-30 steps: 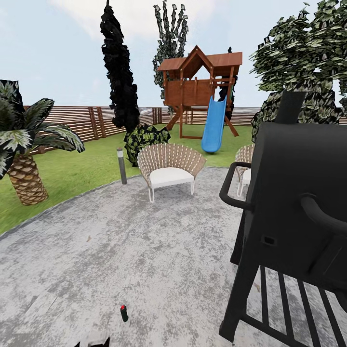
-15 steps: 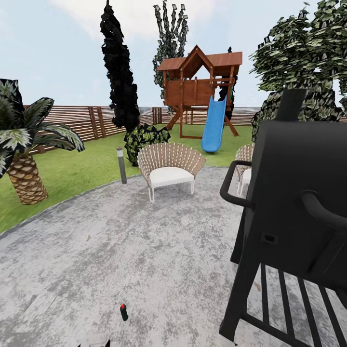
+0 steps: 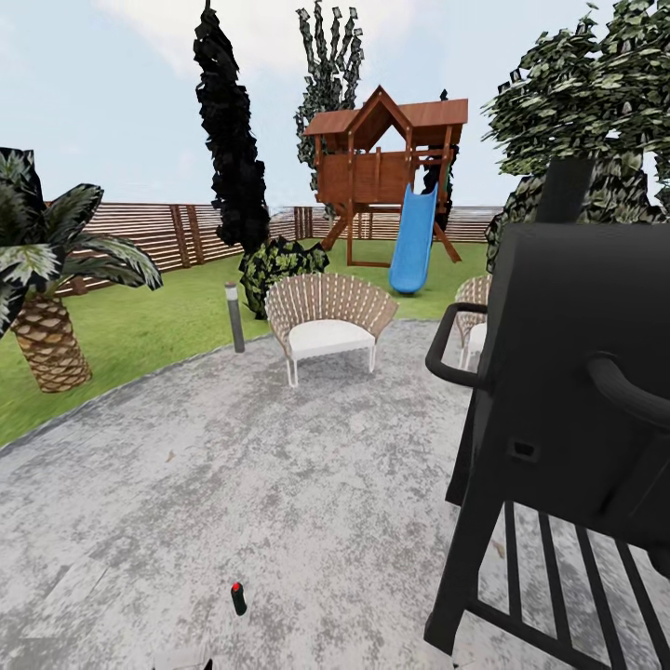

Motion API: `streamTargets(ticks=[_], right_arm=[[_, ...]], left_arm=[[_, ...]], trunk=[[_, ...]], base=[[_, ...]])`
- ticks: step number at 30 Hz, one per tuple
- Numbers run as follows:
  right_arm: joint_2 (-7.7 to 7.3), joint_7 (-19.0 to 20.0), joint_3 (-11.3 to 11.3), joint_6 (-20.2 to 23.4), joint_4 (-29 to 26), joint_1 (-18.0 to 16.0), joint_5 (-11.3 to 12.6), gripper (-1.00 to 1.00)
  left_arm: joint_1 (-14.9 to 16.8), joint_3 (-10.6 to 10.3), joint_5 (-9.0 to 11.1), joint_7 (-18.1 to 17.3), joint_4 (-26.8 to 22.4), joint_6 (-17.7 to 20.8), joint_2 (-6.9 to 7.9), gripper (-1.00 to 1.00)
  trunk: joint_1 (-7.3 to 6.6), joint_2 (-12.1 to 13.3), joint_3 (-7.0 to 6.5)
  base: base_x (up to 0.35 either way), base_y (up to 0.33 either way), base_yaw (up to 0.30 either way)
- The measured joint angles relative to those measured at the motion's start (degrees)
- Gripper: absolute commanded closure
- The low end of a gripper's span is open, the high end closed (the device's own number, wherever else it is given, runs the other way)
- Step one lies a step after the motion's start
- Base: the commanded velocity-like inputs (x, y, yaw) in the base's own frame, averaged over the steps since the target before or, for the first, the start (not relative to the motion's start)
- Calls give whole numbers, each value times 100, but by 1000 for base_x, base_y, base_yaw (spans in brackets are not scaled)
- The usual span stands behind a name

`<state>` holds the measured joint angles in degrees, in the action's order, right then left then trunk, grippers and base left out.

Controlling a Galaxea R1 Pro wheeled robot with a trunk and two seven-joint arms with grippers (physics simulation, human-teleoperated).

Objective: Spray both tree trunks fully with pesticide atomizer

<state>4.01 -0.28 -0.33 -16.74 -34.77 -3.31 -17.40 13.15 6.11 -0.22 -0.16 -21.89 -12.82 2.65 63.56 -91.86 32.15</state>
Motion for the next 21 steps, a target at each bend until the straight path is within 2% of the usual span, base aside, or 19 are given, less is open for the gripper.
streamTargets(ticks=[21], right_arm=[[-7,-2,-6,0,137,0,1,-100]], left_arm=[[0,-9,-9,0,21,-10,-17,-100]], trunk=[[461,-842,377]], base=[[0,0,0]])
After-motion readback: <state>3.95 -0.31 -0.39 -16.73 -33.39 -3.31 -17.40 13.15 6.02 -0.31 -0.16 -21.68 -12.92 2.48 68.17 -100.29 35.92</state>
